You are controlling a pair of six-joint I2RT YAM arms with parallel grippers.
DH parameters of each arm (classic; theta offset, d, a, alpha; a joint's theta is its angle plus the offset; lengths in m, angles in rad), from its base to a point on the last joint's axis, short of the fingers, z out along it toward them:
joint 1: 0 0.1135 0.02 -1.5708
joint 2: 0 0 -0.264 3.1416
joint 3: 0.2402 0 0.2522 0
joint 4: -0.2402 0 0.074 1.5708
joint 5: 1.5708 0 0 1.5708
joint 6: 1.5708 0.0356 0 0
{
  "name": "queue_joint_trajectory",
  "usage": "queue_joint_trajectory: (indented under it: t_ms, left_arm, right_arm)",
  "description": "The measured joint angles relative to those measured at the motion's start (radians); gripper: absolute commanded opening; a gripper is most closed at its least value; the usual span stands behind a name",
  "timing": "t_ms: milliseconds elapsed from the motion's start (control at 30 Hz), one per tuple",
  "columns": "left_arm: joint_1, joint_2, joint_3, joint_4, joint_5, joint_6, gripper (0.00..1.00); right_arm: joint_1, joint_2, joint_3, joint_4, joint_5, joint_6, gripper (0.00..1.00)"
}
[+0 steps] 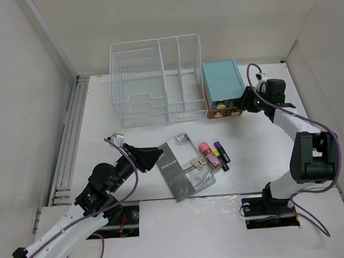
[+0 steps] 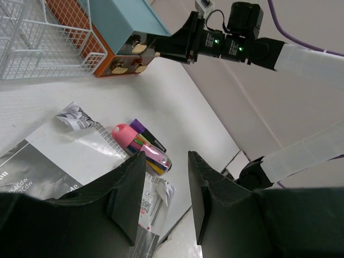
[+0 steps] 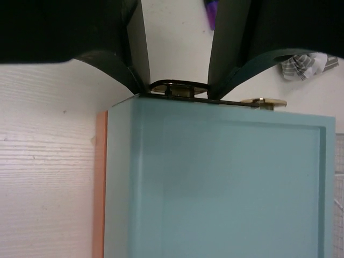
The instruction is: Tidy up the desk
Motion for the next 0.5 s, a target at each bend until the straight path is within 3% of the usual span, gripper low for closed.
queue_joint_trajectory:
  t_ms: [367,400,433,500]
  left_arm:
    - [0.000,-0.018,0.000,-0.007,-0.001,0.000,0.34]
    - [0.000,-0.018,0.000,-0.007,-0.001,0.000,0.34]
    - [0.000,-0.018,0.000,-0.007,-0.001,0.000,0.34]
    - [0.000,-0.018,0.000,-0.007,-0.001,0.000,0.34]
  right_arm:
    - [-0.008,-0.340,-0.247,-0.119,0.000,-0.111,0.48]
    - [-0.008,-0.358,-0.256,-0.132,0.001,-0.117,0.52]
    - [-0.008,-0.374,-0.264,-0.147,0.001,-0.123,0.73]
    - [-0.007,-0.404,-0.277,-0.166,-0.016,-0.144,0.93]
